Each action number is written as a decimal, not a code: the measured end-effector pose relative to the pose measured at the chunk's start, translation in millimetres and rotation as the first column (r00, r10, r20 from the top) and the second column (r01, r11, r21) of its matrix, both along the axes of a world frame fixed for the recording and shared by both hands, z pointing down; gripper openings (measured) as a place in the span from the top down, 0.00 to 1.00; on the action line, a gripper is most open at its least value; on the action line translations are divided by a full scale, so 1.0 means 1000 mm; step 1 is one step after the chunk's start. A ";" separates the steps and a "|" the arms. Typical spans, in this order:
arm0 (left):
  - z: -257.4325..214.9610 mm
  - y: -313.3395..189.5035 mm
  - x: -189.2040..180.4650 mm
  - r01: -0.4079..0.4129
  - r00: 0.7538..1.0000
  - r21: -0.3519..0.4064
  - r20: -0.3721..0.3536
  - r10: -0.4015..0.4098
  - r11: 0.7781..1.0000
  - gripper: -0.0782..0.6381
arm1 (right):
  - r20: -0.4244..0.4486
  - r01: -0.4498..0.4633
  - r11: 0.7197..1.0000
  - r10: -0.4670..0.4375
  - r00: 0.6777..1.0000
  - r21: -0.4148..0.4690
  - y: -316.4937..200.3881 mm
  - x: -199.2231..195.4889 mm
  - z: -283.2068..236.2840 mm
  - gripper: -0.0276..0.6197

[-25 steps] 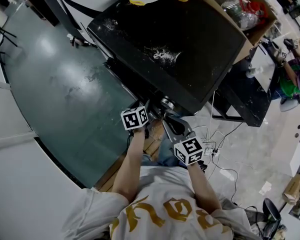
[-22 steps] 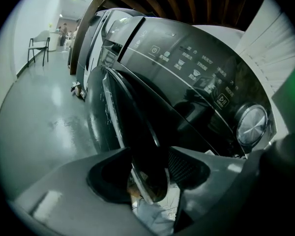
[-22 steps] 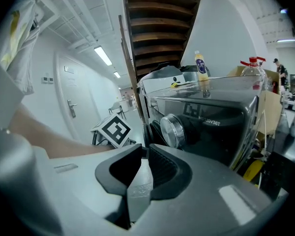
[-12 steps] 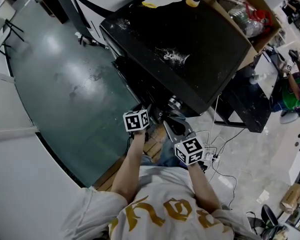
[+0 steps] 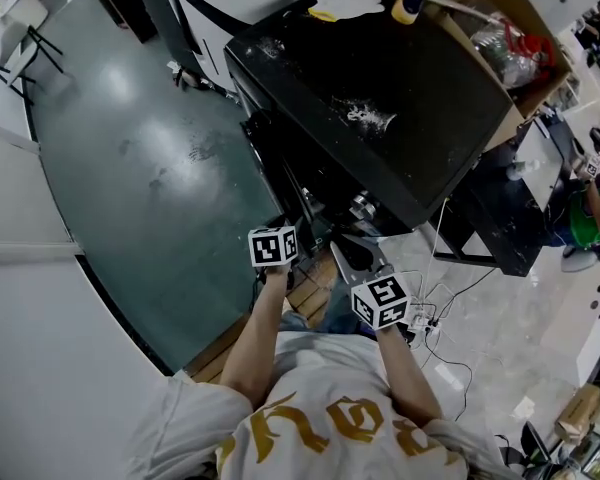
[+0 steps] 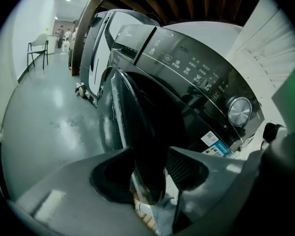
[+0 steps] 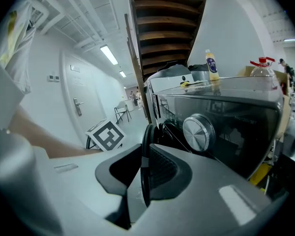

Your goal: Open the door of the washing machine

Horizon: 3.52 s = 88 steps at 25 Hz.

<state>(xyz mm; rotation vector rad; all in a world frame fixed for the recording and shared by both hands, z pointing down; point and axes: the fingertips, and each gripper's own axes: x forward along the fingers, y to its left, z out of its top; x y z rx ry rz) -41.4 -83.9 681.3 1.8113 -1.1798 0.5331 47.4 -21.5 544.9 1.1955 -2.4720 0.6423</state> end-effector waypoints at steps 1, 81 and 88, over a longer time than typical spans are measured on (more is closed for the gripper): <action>0.001 0.002 -0.003 0.003 1.000 -0.002 0.002 -0.003 1.000 0.61 | 0.000 0.003 1.000 -0.003 1.000 0.001 0.000 -0.002 0.000 0.86; 0.008 0.040 -0.238 -0.054 0.940 -0.117 0.330 0.090 0.992 0.69 | -0.072 0.129 0.992 -0.128 0.989 0.002 -0.001 -0.077 0.010 0.95; 0.007 0.041 -0.238 -0.060 0.938 -0.116 0.332 0.095 0.991 0.69 | -0.072 0.135 0.991 -0.134 0.988 0.002 -0.001 -0.080 0.009 0.95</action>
